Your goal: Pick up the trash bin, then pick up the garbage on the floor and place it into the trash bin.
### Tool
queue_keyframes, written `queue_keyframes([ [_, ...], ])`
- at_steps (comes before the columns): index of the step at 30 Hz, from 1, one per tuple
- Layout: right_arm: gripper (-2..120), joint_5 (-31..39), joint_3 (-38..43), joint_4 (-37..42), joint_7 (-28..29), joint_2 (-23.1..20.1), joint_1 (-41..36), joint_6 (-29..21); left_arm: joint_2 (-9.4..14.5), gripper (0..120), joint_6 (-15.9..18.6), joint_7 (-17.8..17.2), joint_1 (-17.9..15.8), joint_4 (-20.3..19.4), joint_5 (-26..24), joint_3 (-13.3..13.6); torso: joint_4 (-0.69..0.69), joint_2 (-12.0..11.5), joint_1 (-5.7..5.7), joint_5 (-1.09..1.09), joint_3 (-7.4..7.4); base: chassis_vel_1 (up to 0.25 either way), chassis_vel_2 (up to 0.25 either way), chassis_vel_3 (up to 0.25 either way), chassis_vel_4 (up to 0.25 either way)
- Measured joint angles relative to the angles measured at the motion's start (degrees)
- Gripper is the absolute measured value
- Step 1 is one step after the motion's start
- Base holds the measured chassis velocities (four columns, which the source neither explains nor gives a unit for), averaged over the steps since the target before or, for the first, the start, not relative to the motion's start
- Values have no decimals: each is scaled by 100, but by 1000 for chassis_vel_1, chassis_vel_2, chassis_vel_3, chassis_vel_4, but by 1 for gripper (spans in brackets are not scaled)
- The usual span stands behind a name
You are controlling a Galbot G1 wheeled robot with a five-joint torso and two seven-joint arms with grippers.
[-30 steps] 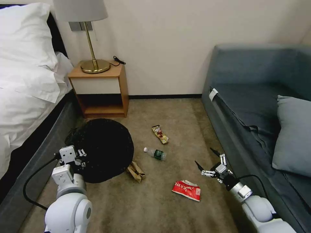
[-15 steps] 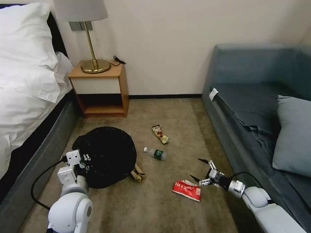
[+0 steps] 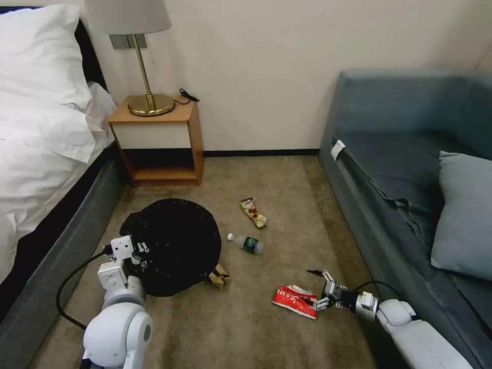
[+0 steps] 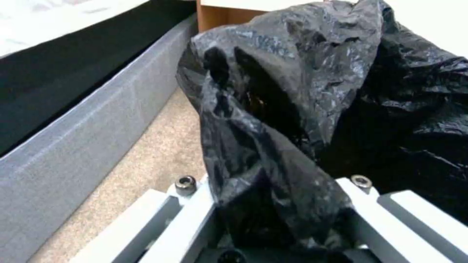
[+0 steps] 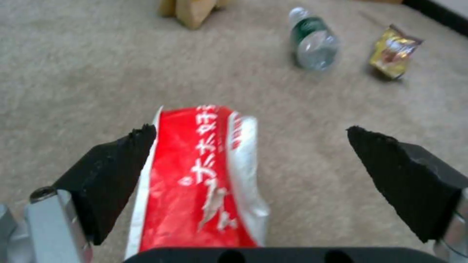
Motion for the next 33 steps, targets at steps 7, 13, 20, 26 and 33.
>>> queue_keyframes([
  [7, 100, -169, 84, -556, 2, 189, 301, 134, -9, 5, -24, 6, 0, 0, 4, 14, -1, 0, 0, -2, 0, 0, 0, 0, 0],
  [13, 100, -523, 303, -1593, -5, 531, 917, 324, -63, 5, -41, 6, 68, -77, 0, 37, 2, 0, 0, -1, 0, 0, 0, 0, 0],
  [20, 100, -642, 394, -2104, -101, 593, 1168, 349, -65, 5, -47, 7, 66, -88, -7, 37, 0, 0, 0, -1, 0, 0, 0, 0, 0],
  [26, 99, -798, 497, -2411, -214, 603, 1289, 353, -89, 5, -47, 3, 3, -68, 4, 100, -1, 0, 0, -1, 0, 0, 0, 0, 0],
  [33, 85, -775, 597, -2426, -307, 593, 1239, 348, -91, 5, -38, -9, -63, -32, 19, 139, 0, 0, 0, 0, 0, 0, 0, 0, 0],
])
